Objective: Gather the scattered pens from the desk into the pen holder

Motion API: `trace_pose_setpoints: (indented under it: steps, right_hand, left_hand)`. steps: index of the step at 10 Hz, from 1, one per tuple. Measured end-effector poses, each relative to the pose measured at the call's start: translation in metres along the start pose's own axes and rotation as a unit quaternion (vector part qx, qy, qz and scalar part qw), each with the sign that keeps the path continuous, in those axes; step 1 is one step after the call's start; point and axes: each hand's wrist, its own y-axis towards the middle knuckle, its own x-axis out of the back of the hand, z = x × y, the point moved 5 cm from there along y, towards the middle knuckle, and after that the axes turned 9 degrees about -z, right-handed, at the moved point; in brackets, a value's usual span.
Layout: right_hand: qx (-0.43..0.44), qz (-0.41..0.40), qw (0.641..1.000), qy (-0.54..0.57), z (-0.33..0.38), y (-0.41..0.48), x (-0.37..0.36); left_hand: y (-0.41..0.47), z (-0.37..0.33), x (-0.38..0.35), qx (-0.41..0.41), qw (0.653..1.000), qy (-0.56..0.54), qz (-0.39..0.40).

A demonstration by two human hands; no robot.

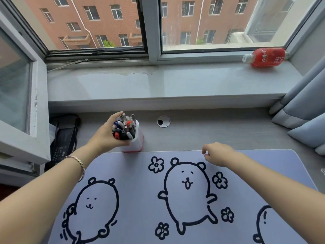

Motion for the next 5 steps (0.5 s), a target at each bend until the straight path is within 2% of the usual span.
trace_pose_setpoints:
  steps: [3,4,5]
  right_hand:
    - [-0.003,-0.021,1.000,0.017,-0.005,-0.005,0.015]
    - [-0.008,-0.022,0.999,0.024,-0.007,-0.013,0.020]
    - [-0.008,-0.037,0.999,0.036,-0.009,-0.017,0.026]
  left_hand:
    - [0.002,-0.006,-0.002,-0.023,0.997,0.068,0.001]
    - [0.000,-0.012,-0.001,-0.025,0.989,0.140,-0.038]
    - [-0.015,-0.041,-0.014,-0.179,0.938,0.284,-0.088]
